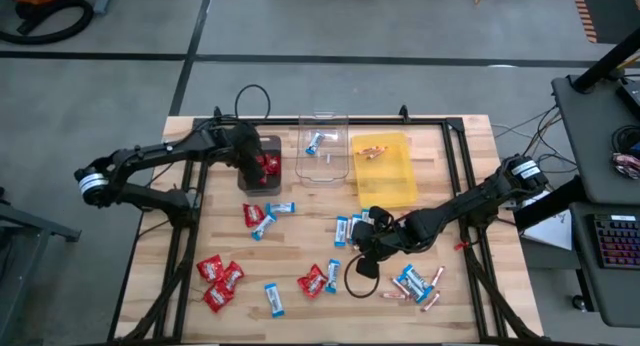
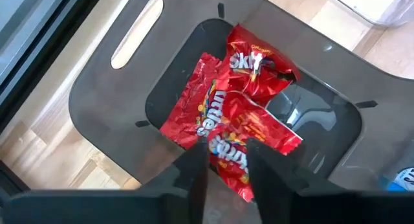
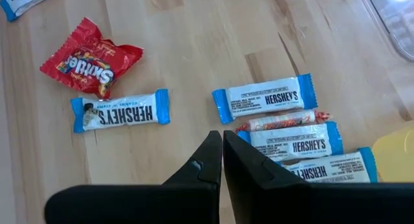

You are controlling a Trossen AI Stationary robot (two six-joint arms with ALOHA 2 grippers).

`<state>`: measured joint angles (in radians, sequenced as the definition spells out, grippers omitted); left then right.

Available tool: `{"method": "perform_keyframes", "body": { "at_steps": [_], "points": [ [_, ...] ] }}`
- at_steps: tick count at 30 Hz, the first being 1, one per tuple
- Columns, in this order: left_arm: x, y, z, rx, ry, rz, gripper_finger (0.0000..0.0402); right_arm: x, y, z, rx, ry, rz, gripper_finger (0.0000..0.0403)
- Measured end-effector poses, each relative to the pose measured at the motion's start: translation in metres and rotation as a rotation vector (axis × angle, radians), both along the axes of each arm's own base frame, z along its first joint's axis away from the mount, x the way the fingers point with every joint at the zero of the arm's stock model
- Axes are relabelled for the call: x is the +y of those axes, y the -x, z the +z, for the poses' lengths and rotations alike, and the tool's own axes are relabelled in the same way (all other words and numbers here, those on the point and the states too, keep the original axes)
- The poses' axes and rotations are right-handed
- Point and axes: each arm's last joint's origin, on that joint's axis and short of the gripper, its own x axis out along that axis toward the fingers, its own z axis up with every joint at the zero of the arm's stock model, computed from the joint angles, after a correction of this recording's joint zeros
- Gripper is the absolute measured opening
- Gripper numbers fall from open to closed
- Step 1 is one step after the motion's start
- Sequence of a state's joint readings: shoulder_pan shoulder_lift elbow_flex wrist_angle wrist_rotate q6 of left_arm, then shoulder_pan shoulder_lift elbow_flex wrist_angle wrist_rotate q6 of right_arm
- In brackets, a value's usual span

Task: Sort candy
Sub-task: Put the white chocolate into the transparent bin

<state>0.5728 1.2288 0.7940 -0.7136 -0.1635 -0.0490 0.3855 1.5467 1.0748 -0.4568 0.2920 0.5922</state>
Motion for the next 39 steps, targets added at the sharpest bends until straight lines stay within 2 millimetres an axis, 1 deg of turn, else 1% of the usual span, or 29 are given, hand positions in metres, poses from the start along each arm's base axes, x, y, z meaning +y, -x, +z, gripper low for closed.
{"method": "perform_keyframes", "body": {
  "at_steps": [3,5,9,12,16,20,22,24,27,28,30,32,34,36,39],
  "points": [
    [0.000,0.000,0.001,0.002,0.001,0.000,0.0120,0.000,0.000,0.000,-0.001,-0.004,-0.006,0.0009],
    [-0.001,0.000,0.004,-0.013,0.016,-0.009,0.0132,0.000,0.001,0.000,0.002,-0.018,-0.025,0.0009],
    [-0.007,-0.003,0.016,-0.102,0.079,-0.069,0.0138,-0.002,0.006,0.005,0.019,-0.051,-0.082,0.0009],
    [-0.016,-0.006,0.029,-0.165,0.067,-0.118,0.0135,-0.005,0.012,0.008,0.046,-0.064,-0.123,0.0009],
    [-0.035,-0.009,0.045,-0.278,0.020,-0.193,0.0126,-0.009,0.020,0.011,0.082,-0.080,-0.178,0.0009],
    [-0.059,-0.014,0.060,-0.412,-0.023,-0.280,0.0117,-0.011,0.028,0.011,0.147,-0.067,-0.202,0.0009],
    [-0.071,-0.017,0.067,-0.464,-0.052,-0.324,0.0113,-0.013,0.031,0.011,0.178,-0.050,-0.188,0.0009],
    [-0.084,-0.020,0.072,-0.511,-0.079,-0.373,0.0109,-0.012,0.034,0.010,0.218,-0.074,-0.161,0.0009],
    [-0.103,-0.024,0.077,-0.562,-0.095,-0.450,0.0106,-0.012,0.037,0.009,0.279,-0.061,-0.072,0.0009],
    [-0.109,-0.026,0.078,-0.578,-0.094,-0.478,0.0105,-0.012,0.038,0.008,0.294,-0.050,-0.067,0.0009],
    [-0.120,-0.028,0.080,-0.609,-0.097,-0.522,0.0103,-0.014,0.041,0.006,0.326,-0.059,-0.140,0.0009],
    [-0.129,-0.030,0.081,-0.620,-0.098,-0.555,0.0102,-0.022,0.044,0.004,0.372,-0.091,-0.272,0.0009],
    [-0.136,-0.032,0.080,-0.624,-0.102,-0.577,0.0102,-0.028,0.048,0.003,0.426,-0.103,-0.358,0.0015],
    [-0.141,-0.032,0.080,-0.625,-0.104,-0.592,0.0102,-0.032,0.054,0.003,0.495,-0.099,-0.385,0.0027],
    [-0.144,-0.032,0.079,-0.618,-0.114,-0.592,0.0102,-0.036,0.059,0.003,0.576,-0.117,-0.392,0.0059]
  ]
}}
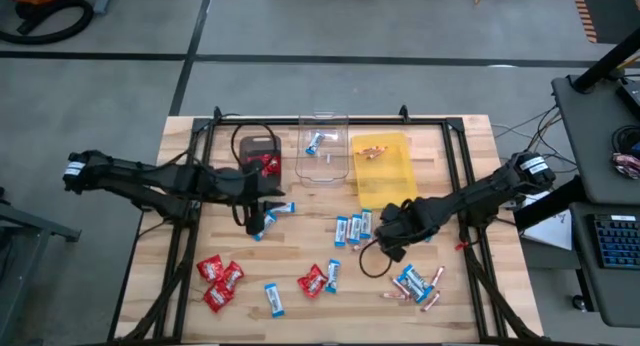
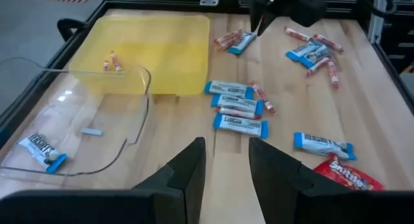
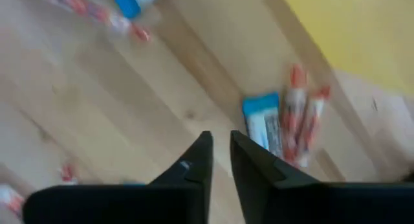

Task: Sort candy
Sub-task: Put the white chocolate into the transparent bin

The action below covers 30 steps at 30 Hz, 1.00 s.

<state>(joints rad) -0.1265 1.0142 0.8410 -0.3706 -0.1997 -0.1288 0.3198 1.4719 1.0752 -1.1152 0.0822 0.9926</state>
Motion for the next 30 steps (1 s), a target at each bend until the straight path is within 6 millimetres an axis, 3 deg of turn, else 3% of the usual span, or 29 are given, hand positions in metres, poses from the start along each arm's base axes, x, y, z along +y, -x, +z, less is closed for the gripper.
{"method": "perform_keyframes", "body": {
  "at_steps": [5,11,30],
  "points": [
    [0.000,0.000,0.000,-0.002,-0.001,0.000,0.0102,-0.006,0.006,-0.003,0.084,-0.008,-0.002,0.0124],
    [0.000,0.000,0.000,0.000,-0.013,-0.007,0.0102,-0.010,0.018,-0.023,0.188,-0.073,-0.034,0.0172],
    [0.000,0.000,0.000,0.000,-0.014,-0.007,0.0102,-0.016,0.035,-0.067,0.195,-0.058,-0.063,0.0177]
  ]
}}
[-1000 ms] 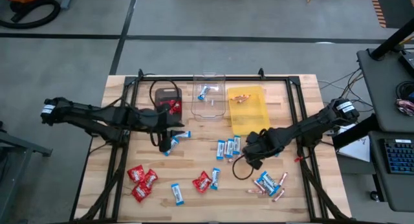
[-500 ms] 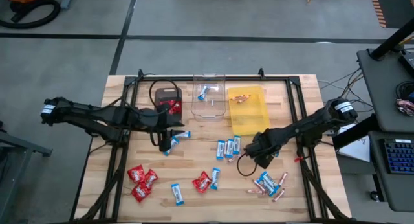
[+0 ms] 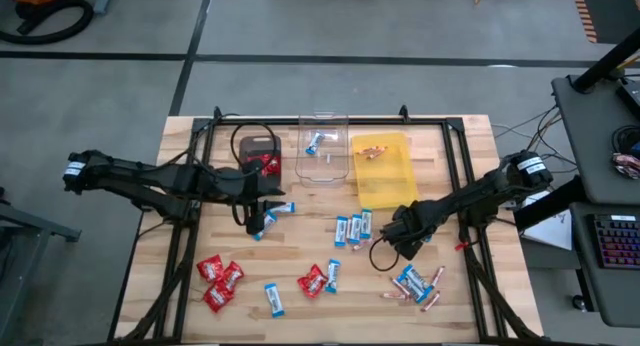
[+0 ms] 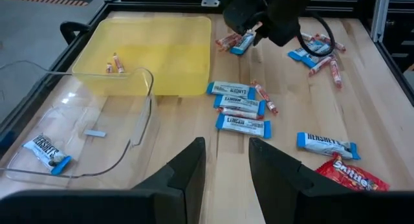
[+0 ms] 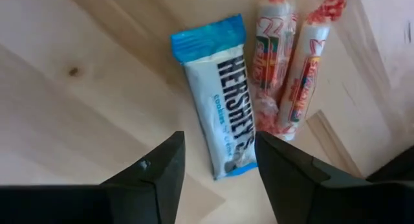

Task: Sort candy
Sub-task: Put the white chocolate into the transparent bin

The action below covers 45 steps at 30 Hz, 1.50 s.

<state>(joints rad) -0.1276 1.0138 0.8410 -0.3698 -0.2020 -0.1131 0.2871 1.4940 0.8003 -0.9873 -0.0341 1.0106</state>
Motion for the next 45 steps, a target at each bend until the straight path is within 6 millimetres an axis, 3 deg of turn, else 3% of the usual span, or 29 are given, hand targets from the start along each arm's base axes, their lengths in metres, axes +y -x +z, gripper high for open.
{"method": "perform_keyframes", "body": {
  "at_steps": [9,19,24,29,34,45],
  "points": [
    [0.000,0.000,0.000,-0.001,0.000,-0.001,0.0102,0.000,0.000,-0.010,-0.069,-0.028,0.037,0.0143],
    [0.000,0.000,0.000,-0.002,0.000,-0.001,0.0102,0.001,-0.001,-0.010,-0.075,-0.032,0.072,0.0022],
    [0.000,0.000,0.000,-0.002,0.000,-0.001,0.0102,0.002,-0.006,-0.003,-0.105,-0.034,0.079,0.0023],
    [-0.001,0.000,0.000,-0.002,0.001,-0.004,0.0102,0.004,-0.013,0.021,-0.171,-0.062,0.086,0.0023],
    [-0.004,0.000,0.000,-0.001,0.001,-0.021,0.0102,0.008,-0.028,0.059,-0.335,-0.101,0.135,0.0023],
    [-0.015,0.004,-0.018,0.041,0.057,-0.035,0.0102,0.003,-0.073,0.131,-0.625,0.060,0.345,0.0022]
  ]
}}
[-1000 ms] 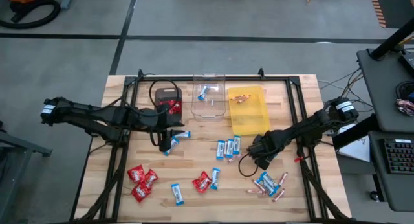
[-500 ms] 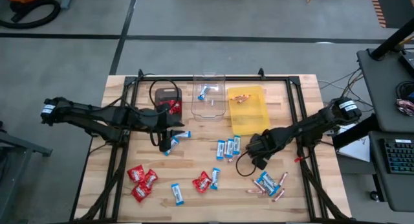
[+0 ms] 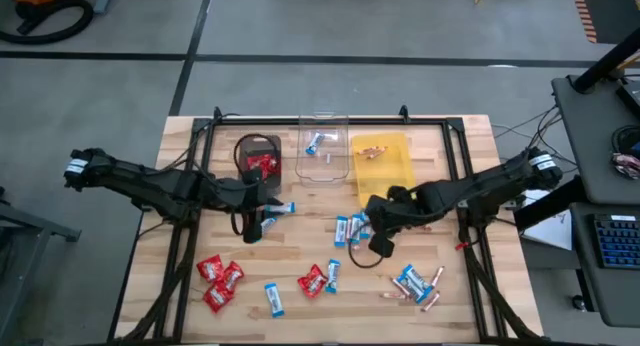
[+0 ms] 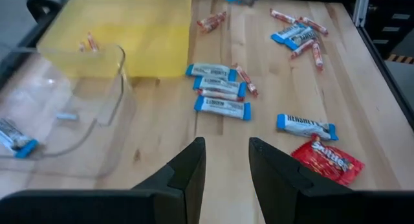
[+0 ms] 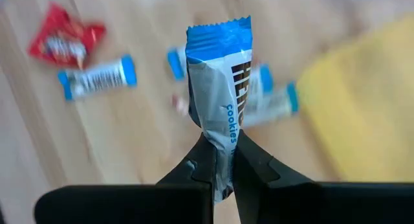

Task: Sort candy
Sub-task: Put the white chocolate into the transparent bin

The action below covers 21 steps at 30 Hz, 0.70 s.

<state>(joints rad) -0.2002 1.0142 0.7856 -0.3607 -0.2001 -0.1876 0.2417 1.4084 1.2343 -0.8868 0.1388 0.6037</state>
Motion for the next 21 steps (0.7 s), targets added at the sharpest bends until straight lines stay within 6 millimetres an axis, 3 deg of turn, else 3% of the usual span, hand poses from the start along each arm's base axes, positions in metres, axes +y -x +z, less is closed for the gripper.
{"method": "perform_keyframes", "body": {
  "at_steps": [5,10,21],
  "points": [
    [-0.005,0.002,-0.010,0.026,0.055,0.016,0.0102,-0.024,-0.025,0.018,-0.120,0.093,0.076,0.0022],
    [-0.011,0.005,-0.015,0.051,0.103,0.022,0.0102,-0.064,-0.053,0.024,-0.222,0.199,0.105,0.0022],
    [-0.019,0.011,-0.028,0.103,0.172,0.042,0.0102,-0.162,-0.095,0.000,-0.265,0.365,0.024,0.0022]
  ]
}}
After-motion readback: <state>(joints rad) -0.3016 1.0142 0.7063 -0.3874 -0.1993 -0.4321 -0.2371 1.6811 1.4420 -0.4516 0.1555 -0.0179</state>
